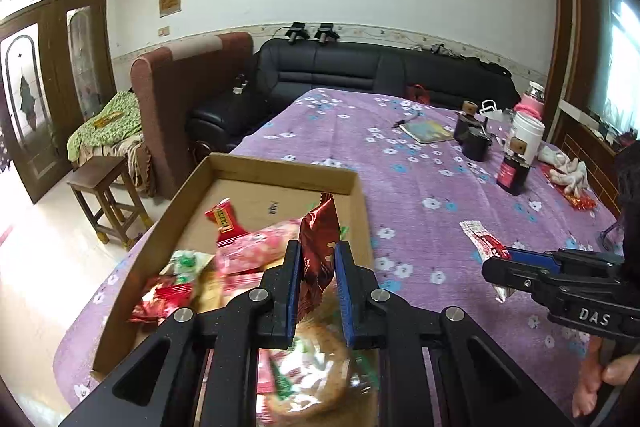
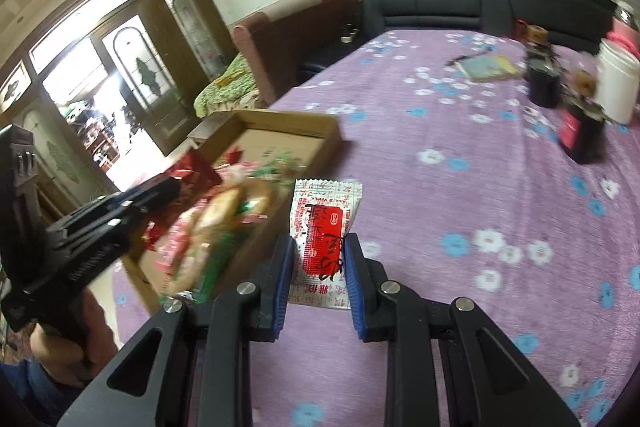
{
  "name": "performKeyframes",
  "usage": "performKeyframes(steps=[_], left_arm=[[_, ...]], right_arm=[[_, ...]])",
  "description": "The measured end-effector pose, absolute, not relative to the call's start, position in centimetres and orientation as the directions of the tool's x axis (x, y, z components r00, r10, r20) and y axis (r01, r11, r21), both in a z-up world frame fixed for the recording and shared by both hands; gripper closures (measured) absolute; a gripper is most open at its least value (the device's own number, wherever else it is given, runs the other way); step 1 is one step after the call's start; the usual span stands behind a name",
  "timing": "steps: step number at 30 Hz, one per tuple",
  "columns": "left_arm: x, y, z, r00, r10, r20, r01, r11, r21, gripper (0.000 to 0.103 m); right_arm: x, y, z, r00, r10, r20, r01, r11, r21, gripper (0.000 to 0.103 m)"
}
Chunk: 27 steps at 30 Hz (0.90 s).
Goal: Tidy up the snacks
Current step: 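Lift the red-gold packet and white sachet and carry both over the box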
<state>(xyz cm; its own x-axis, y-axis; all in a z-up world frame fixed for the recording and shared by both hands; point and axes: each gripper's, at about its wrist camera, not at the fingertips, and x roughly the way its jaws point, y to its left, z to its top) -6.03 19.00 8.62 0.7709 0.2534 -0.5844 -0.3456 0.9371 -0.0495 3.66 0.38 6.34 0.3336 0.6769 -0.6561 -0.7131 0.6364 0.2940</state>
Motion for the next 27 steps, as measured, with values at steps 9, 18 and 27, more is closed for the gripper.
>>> performKeyframes(steps=[9,18,27], left_arm=[[-8.1,22.9,7.6,0.767,0.256,-0.589,-0.385,0.917,-0.103,0.086],[-9.5,26.6,6.2,0.768,0.239,-0.595,-0.409,0.897,-0.169,0.086],[-7.9,28.1,5.6,0.788,0.189,-0.587,-0.372,0.905,-0.208,0.086]], right_arm=[[1.1,6.5,7.0,0.283,0.687,-0.669,-0.760,0.586,0.280,0.078],[-0.2,11.4,6.1,0.264,0.655,-0.708,-0.786,0.572,0.236,0.078],[1.4,15.0,3.8,0.295,0.597,-0.746,-0.767,0.614,0.188,0.078]])
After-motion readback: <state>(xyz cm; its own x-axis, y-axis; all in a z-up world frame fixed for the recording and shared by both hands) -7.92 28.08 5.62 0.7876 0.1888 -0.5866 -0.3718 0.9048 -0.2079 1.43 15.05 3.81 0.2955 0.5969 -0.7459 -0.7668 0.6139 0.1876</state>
